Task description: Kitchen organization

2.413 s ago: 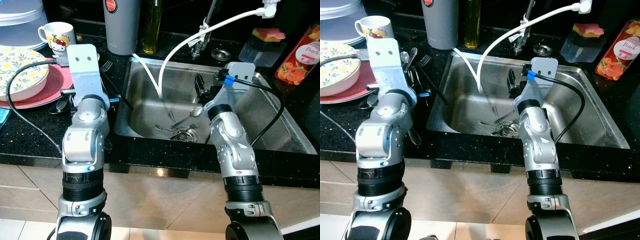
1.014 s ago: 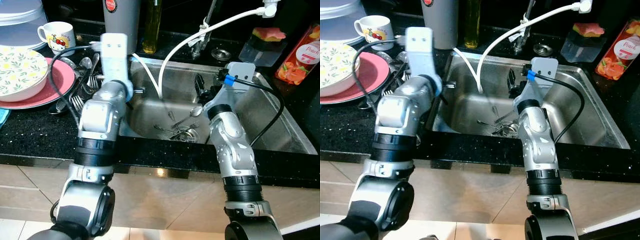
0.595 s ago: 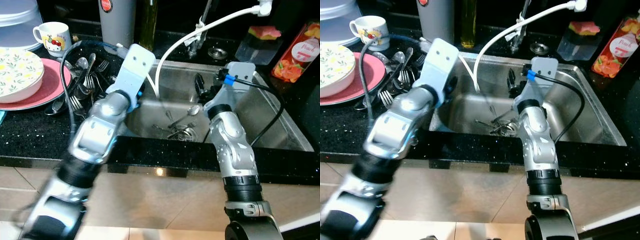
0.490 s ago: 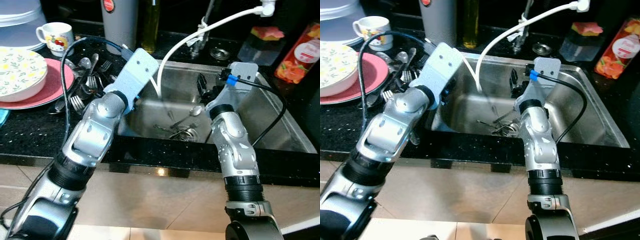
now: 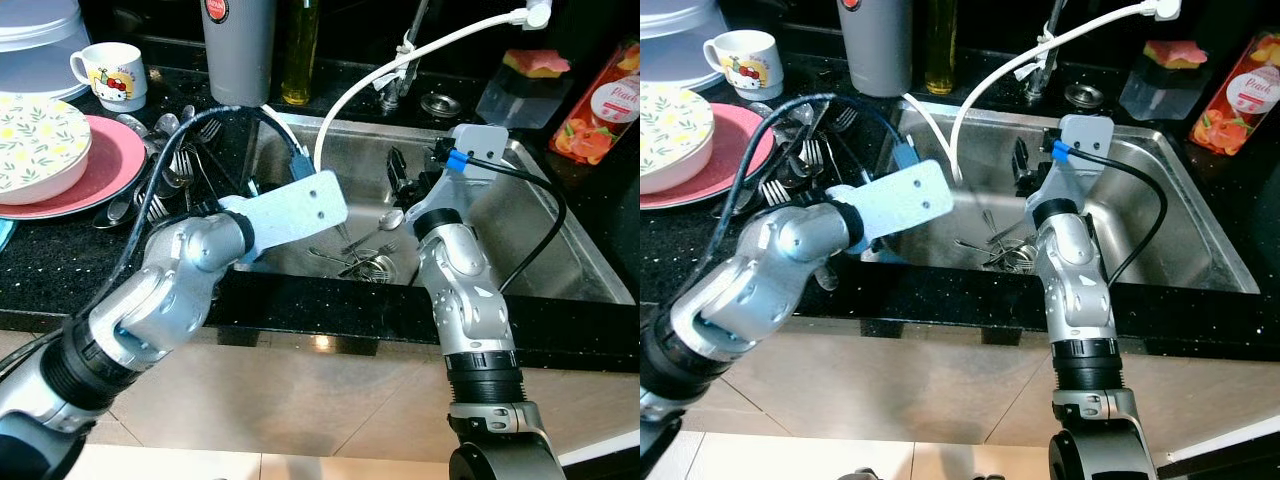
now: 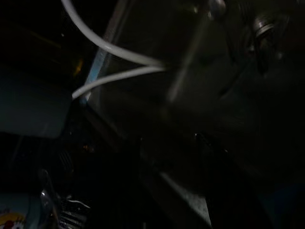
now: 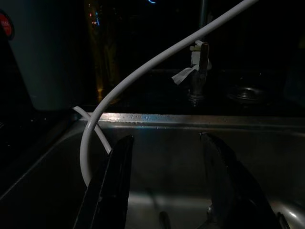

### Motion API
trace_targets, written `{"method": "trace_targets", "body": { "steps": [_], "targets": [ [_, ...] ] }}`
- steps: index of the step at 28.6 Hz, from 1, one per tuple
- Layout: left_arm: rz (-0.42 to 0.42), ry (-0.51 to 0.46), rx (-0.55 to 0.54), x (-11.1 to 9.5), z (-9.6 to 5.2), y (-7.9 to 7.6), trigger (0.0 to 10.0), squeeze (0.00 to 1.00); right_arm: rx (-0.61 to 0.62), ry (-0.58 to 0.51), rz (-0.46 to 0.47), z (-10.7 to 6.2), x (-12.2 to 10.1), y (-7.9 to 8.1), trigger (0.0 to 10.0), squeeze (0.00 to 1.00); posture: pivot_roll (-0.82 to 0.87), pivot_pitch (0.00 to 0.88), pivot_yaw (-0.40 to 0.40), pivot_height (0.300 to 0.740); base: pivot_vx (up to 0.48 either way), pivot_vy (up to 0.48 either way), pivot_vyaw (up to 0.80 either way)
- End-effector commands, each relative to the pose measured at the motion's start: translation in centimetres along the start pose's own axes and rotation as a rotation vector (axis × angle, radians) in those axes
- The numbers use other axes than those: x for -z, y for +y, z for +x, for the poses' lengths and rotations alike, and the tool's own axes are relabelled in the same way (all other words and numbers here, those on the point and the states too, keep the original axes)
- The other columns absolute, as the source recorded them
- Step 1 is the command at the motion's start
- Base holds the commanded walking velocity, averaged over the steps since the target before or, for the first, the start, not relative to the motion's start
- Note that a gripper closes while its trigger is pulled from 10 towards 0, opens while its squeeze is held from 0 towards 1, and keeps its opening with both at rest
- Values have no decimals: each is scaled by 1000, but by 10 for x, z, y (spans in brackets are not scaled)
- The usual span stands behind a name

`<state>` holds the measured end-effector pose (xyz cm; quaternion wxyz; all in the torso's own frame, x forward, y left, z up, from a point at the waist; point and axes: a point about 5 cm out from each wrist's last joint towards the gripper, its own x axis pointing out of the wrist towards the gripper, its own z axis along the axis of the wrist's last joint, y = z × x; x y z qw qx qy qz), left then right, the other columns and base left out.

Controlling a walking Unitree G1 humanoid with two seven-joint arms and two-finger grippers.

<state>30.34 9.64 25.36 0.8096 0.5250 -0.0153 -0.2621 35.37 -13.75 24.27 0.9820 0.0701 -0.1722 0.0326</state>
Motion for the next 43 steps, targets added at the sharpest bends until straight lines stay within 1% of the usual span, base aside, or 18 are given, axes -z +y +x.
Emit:
{"method": "trace_targets", "body": {
  "steps": [1,6,15,16,17,18,19,26,27,28,29,37,38,39,40,41,42,43],
  "targets": [
    [44,3,24,2,-2,-5,10000,0,10,8,6,-1,3,-3,10000,0,272,93,-89,740,0,0,0],
    [79,76,26,18,0,-15,10000,0,5,7,12,-1,4,-1,10000,0,278,83,-87,740,0,0,0],
    [150,123,39,31,5,-26,10000,0,4,1,13,0,3,0,10000,0,278,71,-82,740,0,0,0],
    [154,127,39,32,6,-28,10000,153,4,0,13,0,3,0,10000,0,277,69,-81,740,0,0,0],
    [158,131,38,33,6,-28,10000,392,5,-1,13,0,3,0,10000,0,277,69,-81,740,0,0,0],
    [161,132,37,34,7,-29,10000,882,5,-2,14,0,3,0,10000,0,277,69,-81,740,0,0,0],
    [160,137,32,35,8,-29,10000,1000,5,-3,14,0,3,0,10000,0,277,69,-81,740,0,0,0],
    [155,155,3,37,11,-21,10000,1000,6,-4,14,1,2,0,10000,0,280,71,-81,740,0,0,0],
    [150,159,6,39,12,-20,10000,780,7,-5,14,1,2,0,10000,0,280,71,-81,740,0,0,0],
    [150,159,6,39,12,-20,10000,780,7,-5,14,1,2,0,10000,0,280,71,-81,740,0,0,0],
    [149,165,1,40,13,-18,10000,0,8,-5,14,1,2,-1,10000,0,280,71,-81,740,0,0,0],
    [177,190,-12,50,21,-10,10000,0,11,-5,16,0,2,0,10000,0,274,78,-76,740,0,0,0],
    [184,196,-19,52,23,-9,9686,0,13,-5,16,0,2,-1,10000,0,272,80,-76,740,0,0,0],
    [189,201,-25,53,25,-8,7137,0,15,-5,16,0,2,-1,10000,0,272,80,-76,740,0,0,0],
    [189,201,-25,53,25,-8,7137,0,15,-5,16,0,2,-1,10000,0,272,80,-76,740,0,0,0],
    [190,204,-36,55,27,-7,5137,0,17,-5,15,0,2,-2,10000,0,270,82,-77,740,0,0,0],
    [190,204,-36,55,27,-7,5137,0,17,-5,15,0,2,-2,10000,0,270,82,-77,740,0,0,0],
    [187,204,-44,56,30,-7,2902,0,17,-5,15,0,2,-2,10000,0,268,82,-76,740,0,0,0]
  ]
}}
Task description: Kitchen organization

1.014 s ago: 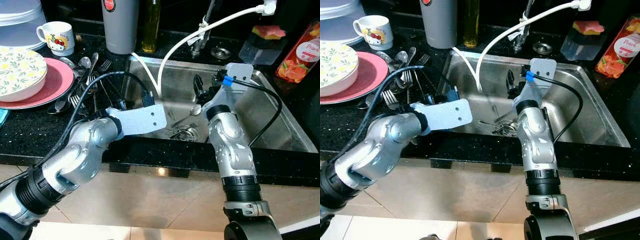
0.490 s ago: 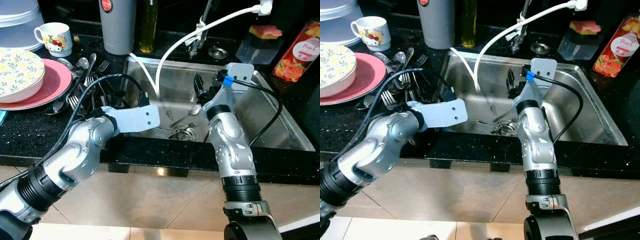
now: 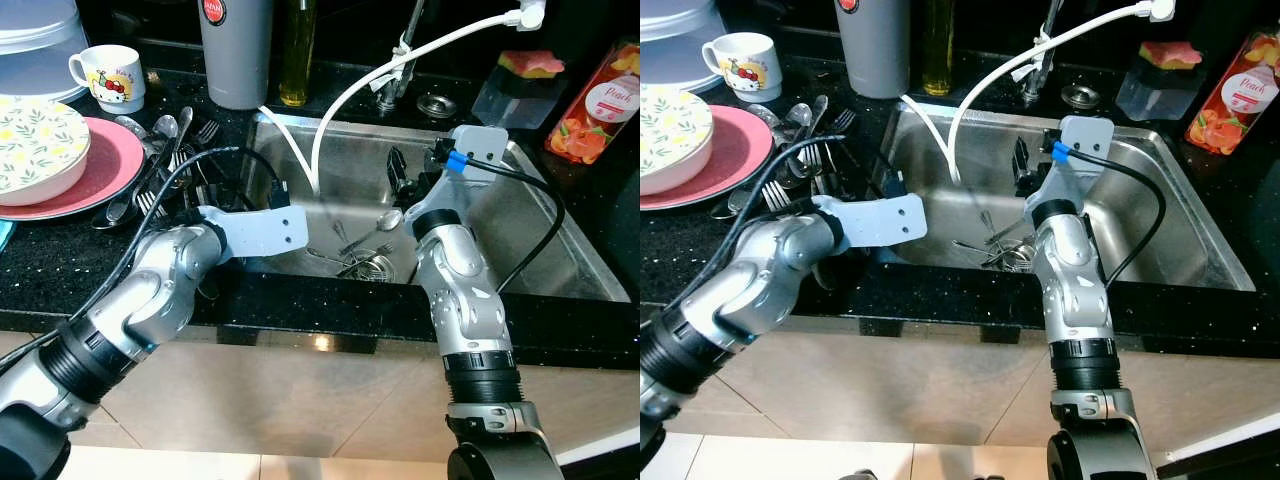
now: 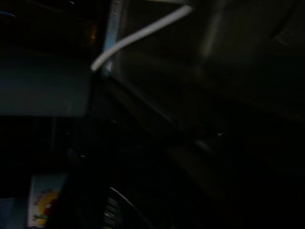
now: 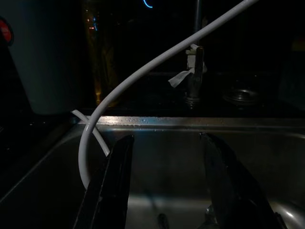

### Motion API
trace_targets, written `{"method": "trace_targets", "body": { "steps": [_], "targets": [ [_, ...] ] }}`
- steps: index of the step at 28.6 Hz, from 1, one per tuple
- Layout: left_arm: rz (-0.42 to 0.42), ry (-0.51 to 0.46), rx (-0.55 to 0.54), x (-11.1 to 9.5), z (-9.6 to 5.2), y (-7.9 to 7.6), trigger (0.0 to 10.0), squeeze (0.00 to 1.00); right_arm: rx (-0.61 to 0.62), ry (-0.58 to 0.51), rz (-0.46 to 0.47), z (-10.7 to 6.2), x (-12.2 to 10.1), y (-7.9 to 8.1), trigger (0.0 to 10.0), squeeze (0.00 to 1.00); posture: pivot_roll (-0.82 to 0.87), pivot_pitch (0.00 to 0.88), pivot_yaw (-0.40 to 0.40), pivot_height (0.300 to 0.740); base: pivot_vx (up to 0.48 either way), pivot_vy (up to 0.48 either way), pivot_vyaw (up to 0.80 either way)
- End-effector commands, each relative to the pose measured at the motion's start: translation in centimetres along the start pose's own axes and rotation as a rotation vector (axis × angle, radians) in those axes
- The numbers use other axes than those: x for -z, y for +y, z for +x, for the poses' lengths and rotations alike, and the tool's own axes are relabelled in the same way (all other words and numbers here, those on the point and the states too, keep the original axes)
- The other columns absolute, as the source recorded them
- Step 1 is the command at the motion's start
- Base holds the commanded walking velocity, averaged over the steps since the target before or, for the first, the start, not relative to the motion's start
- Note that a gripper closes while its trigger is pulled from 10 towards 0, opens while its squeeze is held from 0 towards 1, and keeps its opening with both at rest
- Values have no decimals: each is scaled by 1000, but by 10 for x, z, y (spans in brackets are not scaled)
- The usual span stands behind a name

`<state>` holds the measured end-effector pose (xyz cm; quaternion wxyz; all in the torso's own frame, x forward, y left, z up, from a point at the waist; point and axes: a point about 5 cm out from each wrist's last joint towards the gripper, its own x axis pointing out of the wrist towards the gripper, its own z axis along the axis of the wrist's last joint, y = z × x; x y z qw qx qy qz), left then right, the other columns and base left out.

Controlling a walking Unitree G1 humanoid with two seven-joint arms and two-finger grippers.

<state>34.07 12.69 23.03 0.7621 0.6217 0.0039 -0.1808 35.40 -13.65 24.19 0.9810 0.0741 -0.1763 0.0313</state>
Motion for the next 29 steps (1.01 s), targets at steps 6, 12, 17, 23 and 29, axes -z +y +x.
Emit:
{"method": "trace_targets", "body": {
  "steps": [6,12,17,23,29],
  "targets": [
    [-26,12,19,4,11,-12,0,0,17,2,7,-1,1,-3,10000,0,266,84,-77,740,0,0,0],
    [-40,-2,17,3,12,-12,0,0,16,3,6,-1,1,-3,10000,0,264,86,-79,740,0,0,0],
    [-55,-17,-5,2,14,-10,0,0,15,3,6,-1,1,-4,10000,0,264,86,-81,740,0,0,0],
    [-83,-39,-79,-3,15,3,10000,0,15,4,3,0,1,-4,10000,0,262,86,-83,740,0,0,0],
    [-261,-114,-210,-16,17,23,10000,0,16,3,4,0,1,-4,10000,0,262,86,-84,740,0,0,0]
  ]
}}
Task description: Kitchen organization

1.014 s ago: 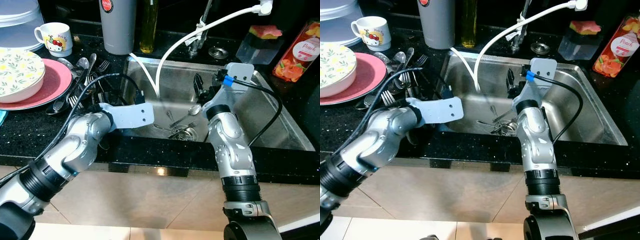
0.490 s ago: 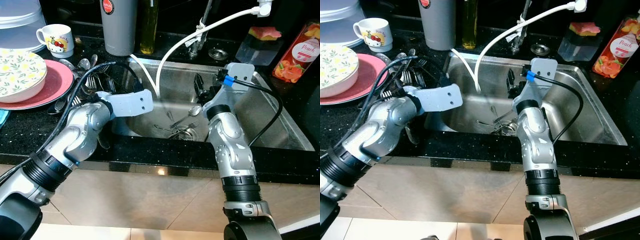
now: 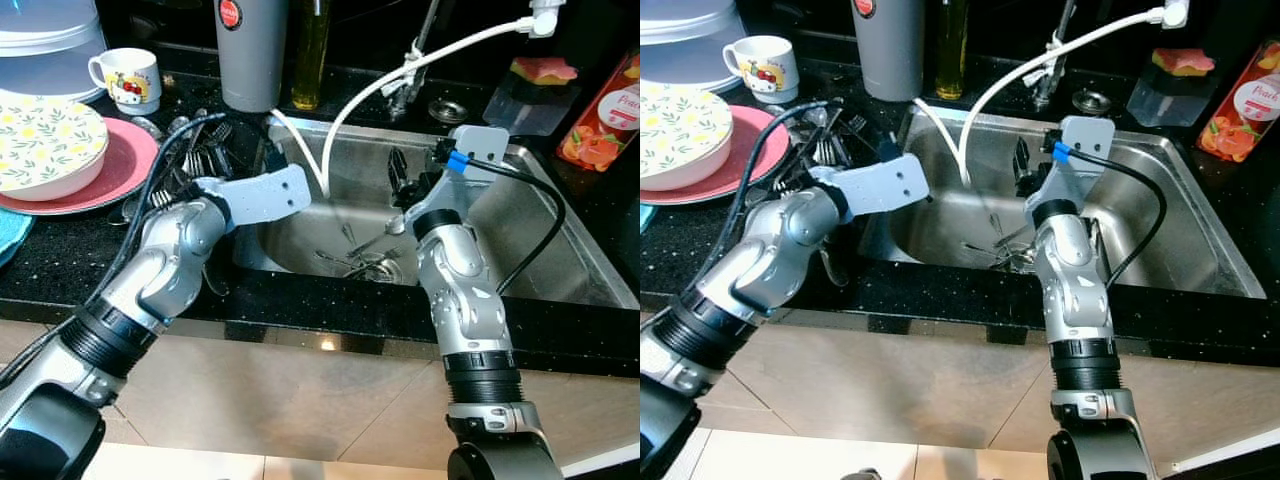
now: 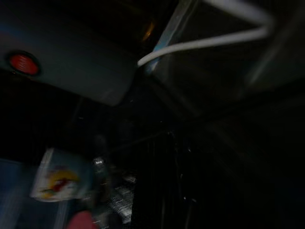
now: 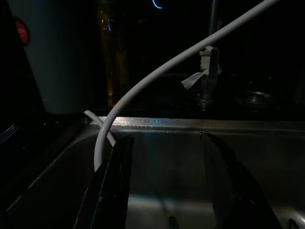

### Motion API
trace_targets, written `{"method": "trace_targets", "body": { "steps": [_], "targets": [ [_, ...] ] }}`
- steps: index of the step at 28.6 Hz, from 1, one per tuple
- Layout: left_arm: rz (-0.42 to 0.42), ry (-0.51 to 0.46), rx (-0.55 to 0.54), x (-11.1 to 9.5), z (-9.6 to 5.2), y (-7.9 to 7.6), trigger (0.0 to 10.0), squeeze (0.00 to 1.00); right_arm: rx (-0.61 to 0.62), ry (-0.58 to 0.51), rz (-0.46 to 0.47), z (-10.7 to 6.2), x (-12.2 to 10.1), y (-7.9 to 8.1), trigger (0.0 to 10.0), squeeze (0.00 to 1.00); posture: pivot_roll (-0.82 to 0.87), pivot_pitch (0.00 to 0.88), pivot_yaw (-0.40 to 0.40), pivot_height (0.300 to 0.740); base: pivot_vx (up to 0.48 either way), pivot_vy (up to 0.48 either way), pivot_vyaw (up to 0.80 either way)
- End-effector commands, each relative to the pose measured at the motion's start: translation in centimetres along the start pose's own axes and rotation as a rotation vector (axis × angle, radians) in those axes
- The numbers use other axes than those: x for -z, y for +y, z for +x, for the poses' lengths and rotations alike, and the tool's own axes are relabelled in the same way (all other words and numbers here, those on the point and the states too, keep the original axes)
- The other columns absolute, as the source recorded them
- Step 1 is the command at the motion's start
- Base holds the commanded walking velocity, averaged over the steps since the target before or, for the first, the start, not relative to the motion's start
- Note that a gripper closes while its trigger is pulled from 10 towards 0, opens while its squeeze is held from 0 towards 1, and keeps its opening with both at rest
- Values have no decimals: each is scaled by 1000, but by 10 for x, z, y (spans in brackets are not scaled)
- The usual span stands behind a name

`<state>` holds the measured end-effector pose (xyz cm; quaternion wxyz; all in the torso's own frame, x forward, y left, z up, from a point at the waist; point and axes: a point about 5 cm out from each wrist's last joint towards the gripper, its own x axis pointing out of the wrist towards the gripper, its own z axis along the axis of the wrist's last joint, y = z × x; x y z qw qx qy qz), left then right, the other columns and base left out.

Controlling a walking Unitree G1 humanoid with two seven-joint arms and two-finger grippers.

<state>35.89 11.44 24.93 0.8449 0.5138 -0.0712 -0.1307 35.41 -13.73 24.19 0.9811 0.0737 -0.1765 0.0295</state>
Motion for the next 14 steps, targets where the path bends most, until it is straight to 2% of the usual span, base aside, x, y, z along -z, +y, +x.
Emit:
{"method": "trace_targets", "body": {
  "steps": [1,4,6,7,8,11,12,13,14],
  "targets": [
    [-44,-68,-48,-13,2,6,10000,0,12,3,5,0,1,-3,10000,0,259,87,-82,740,0,0,0],
    [-86,-97,-67,-20,3,9,10000,0,12,3,4,0,1,-3,10000,0,259,86,-83,740,0,0,0],
    [-145,-112,-81,-24,3,11,10000,0,14,3,4,0,1,-3,10000,0,258,87,-82,740,0,0,0],
    [-145,-112,-81,-24,3,11,10000,0,14,3,4,0,1,-3,10000,0,258,87,-82,740,0,0,0],
    [-182,-112,-78,-24,3,11,10000,0,14,3,3,-1,1,-3,10000,0,258,87,-82,740,0,0,0],
    [-328,-83,-65,-24,6,11,10000,0,14,4,3,-1,1,-3,10000,0,258,88,-85,740,0,0,0],
    [-478,-35,-44,-21,11,9,10000,0,13,4,3,0,1,-3,10000,0,258,88,-85,740,0,0,0],
    [-478,-35,-44,-21,11,9,10000,0,13,4,3,0,1,-3,10000,0,258,88,-85,740,0,0,0],
    [-560,-6,-19,-20,13,6,10000,0,12,3,4,0,0,-2,10000,0,258,88,-85,740,0,0,0]
  ]
}}
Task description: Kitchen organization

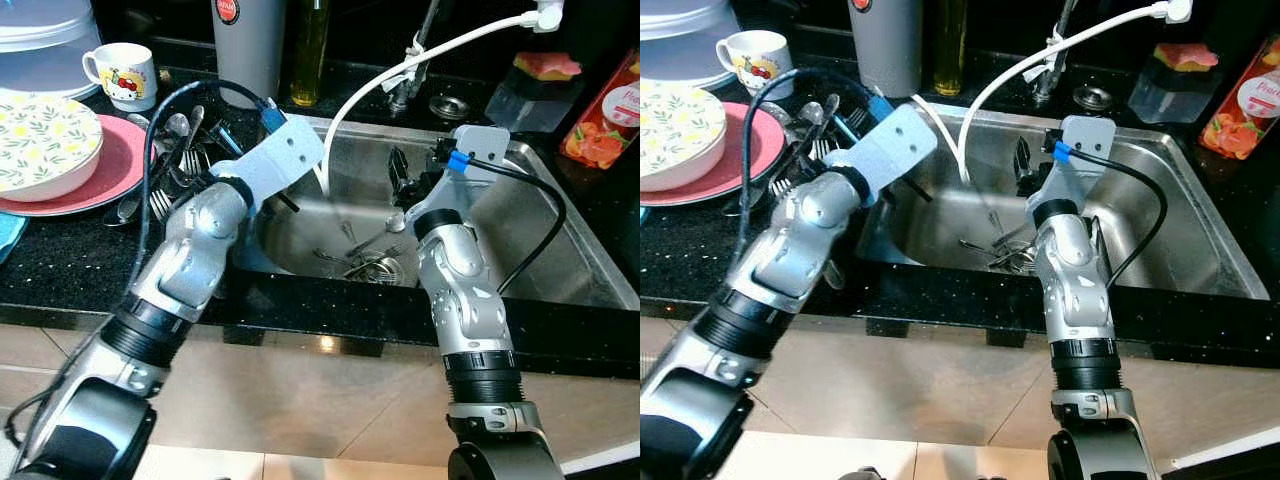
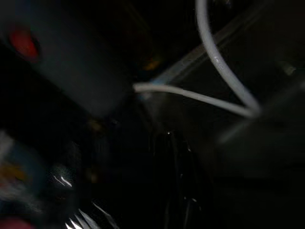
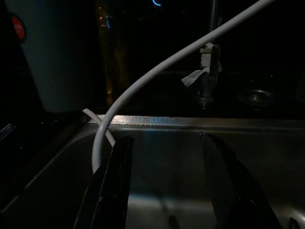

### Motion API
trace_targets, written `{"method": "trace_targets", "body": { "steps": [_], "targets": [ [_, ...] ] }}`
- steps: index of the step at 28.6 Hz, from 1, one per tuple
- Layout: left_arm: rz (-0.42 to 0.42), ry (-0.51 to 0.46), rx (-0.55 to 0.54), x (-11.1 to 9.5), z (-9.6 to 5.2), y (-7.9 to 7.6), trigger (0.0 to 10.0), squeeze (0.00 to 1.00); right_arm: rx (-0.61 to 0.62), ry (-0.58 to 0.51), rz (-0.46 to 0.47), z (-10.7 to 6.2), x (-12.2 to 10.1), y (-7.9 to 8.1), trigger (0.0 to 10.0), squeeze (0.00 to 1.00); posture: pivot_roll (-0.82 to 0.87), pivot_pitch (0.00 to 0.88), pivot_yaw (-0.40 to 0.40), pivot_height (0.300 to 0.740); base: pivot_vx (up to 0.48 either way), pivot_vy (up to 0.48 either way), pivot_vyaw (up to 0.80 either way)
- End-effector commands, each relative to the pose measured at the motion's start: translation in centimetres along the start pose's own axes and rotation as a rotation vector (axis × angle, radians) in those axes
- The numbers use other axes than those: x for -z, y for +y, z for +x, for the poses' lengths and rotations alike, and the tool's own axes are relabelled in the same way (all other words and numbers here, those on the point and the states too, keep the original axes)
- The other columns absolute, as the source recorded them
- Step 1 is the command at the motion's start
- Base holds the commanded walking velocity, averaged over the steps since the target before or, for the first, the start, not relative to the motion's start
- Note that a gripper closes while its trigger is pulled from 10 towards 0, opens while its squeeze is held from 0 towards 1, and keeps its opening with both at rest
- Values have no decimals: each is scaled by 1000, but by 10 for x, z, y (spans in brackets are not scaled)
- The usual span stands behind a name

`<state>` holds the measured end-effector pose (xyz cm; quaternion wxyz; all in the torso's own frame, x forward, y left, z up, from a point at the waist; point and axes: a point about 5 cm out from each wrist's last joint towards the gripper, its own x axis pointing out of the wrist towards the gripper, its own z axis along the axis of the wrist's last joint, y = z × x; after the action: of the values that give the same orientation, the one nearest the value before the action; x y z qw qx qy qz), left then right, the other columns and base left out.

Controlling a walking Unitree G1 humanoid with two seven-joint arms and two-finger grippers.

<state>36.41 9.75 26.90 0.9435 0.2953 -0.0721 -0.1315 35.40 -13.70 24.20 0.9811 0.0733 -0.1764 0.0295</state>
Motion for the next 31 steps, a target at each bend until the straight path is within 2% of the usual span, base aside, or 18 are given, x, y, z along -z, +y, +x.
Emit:
{"method": "trace_targets", "body": {
  "steps": [1,3,4,6,7,10,14,21,24,31],
  "targets": [
    [-113,57,31,6,5,-5,10000,0,11,2,5,0,0,-2,10000,0,258,88,-85,740,0,0,0],
    [-143,69,36,8,7,-5,10000,0,11,1,5,0,0,-2,10000,0,256,83,-84,740,0,0,0],
    [-221,91,54,12,12,-6,10000,0,9,-3,6,1,-1,-1,10000,0,256,83,-84,740,0,0,0],
    [-221,91,54,12,12,-6,10000,0,9,-3,6,1,-1,-1,10000,0,256,83,-84,740,0,0,0],
    [-314,111,80,15,17,-7,10000,0,7,-7,6,1,-2,-1,10000,0,253,76,-83,740,0,0,0],
    [-422,148,110,19,26,-7,10000,0,2,-12,7,2,-4,1,10000,0,250,73,-81,740,0,0,0],
    [-477,180,135,23,32,-8,10000,0,1,-15,8,2,-4,1,10000,0,247,65,-80,740,0,0,0],
    [-470,181,196,19,37,-13,10000,0,-4,-19,8,3,-5,2,10000,0,246,56,-81,740,0,0,0],
    [-551,208,254,22,40,-20,10000,0,-5,-21,8,3,-5,3,10000,0,245,52,-80,740,0,0,0],
    [-640,265,328,27,41,-31,10000,0,-5,-20,7,3,-5,3,10000,0,244,50,-82,740,0,0,0]
  ]
}}
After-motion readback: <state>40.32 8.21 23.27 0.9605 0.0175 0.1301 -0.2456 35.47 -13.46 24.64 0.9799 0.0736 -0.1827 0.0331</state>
